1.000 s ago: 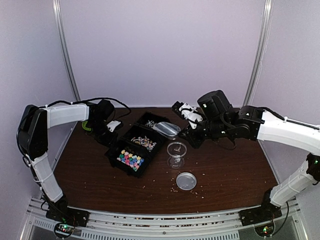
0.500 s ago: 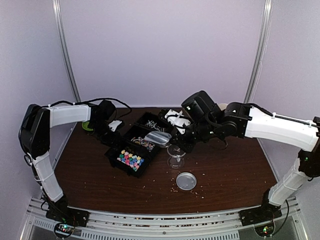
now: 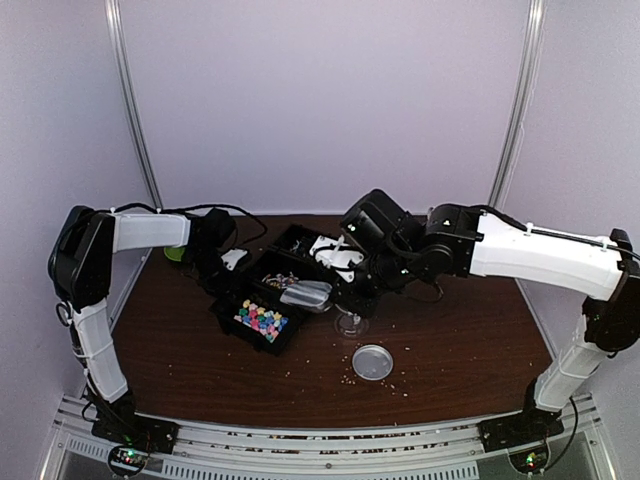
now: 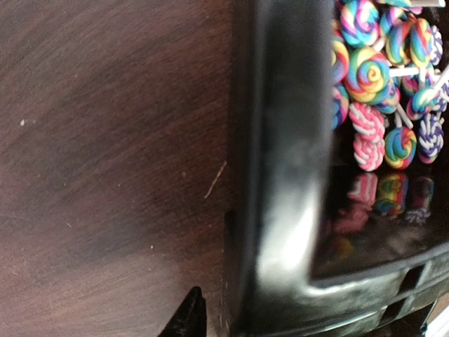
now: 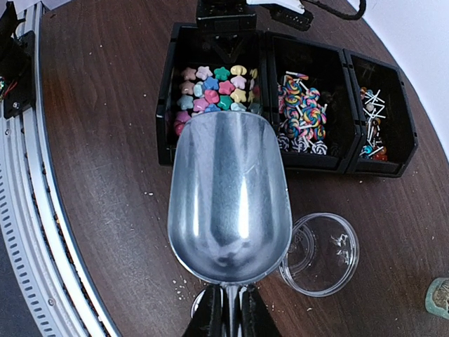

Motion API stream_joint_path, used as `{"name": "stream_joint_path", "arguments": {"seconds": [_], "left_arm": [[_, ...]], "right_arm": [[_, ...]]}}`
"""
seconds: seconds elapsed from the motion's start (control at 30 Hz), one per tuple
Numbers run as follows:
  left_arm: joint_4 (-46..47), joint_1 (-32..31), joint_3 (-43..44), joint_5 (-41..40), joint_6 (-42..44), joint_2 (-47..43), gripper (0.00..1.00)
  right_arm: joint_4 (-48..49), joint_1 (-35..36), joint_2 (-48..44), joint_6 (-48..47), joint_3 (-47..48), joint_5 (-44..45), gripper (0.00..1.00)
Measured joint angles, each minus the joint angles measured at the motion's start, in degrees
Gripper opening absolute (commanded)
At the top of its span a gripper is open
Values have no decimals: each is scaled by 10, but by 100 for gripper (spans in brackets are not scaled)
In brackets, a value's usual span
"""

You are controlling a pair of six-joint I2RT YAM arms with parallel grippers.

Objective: Pack the candies
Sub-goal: Hold the plate at the center of the board, then scoop the fake candies from the storage box.

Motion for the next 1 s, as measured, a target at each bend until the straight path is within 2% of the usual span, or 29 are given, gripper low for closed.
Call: {"name": "stream_joint_path", "arguments": {"seconds": [0.3,0.7,1.0], "left_arm": [[5,0,0,13,5,2,0],[19,2,-7,43,-5,2,0],[56,17,-34,146,-26,2,0]], "right_arm": [[-25,9,13,-8,15,2,0],[-52,15,29,-14,40,24,0],[-57,15,29,-18,40,28,0]]}}
